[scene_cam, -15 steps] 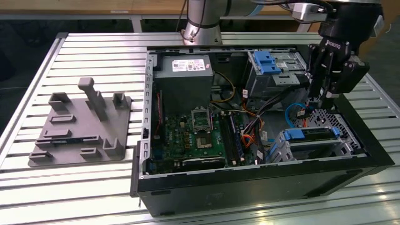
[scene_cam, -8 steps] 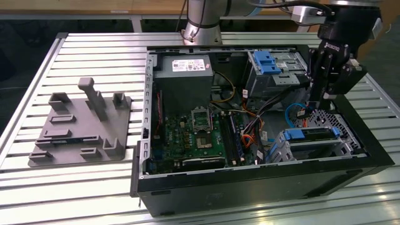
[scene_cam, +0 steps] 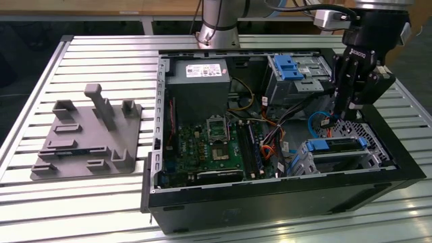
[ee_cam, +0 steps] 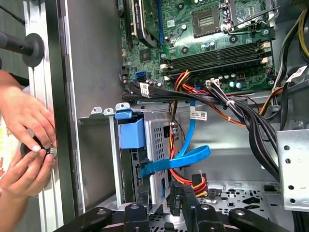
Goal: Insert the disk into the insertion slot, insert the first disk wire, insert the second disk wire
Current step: 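Insert the first disk wire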
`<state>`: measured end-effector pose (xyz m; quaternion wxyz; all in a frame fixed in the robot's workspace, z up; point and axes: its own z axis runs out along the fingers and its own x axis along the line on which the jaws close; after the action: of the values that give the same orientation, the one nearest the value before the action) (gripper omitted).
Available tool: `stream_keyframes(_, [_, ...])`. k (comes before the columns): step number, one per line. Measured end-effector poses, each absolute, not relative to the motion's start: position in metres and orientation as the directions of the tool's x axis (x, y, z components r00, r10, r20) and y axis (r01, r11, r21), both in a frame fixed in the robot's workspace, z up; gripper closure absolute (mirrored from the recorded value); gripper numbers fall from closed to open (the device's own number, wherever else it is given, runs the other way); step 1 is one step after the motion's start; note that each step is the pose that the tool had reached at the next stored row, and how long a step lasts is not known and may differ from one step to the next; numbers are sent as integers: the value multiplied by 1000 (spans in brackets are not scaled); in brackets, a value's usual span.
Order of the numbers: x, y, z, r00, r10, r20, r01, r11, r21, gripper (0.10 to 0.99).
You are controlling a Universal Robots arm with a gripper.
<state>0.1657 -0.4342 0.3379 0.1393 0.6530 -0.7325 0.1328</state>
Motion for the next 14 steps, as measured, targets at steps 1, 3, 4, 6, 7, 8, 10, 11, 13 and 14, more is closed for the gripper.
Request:
stream_keyframes(1, [166, -434, 338, -108, -919, 378, -994, 112, -13, 678])
stream_keyframes(3, [166, -434, 337, -108, -918, 381, -994, 112, -13, 694])
stream_keyframes(4, [166, -434, 337, -108, -918, 382, -994, 112, -13, 694])
stream_keyframes(6, [166, -434, 337, -108, -918, 382, -994, 112, -13, 765])
stream_keyframes(7, [166, -434, 337, -108, -918, 382, -994, 112, -13, 765])
stream_keyframes(8, [166, -434, 337, -108, -918, 382, -994, 112, -13, 765])
stream_keyframes(10, [166, -434, 337, -108, -918, 382, -994, 112, -13, 765])
stream_keyframes(11, [166, -433, 337, -108, -918, 382, -994, 111, -13, 765])
stream_keyframes(13, [166, -432, 337, -105, -918, 382, -994, 108, -13, 765])
stream_keyframes(14, [166, -431, 337, -103, -918, 382, -994, 106, -13, 765])
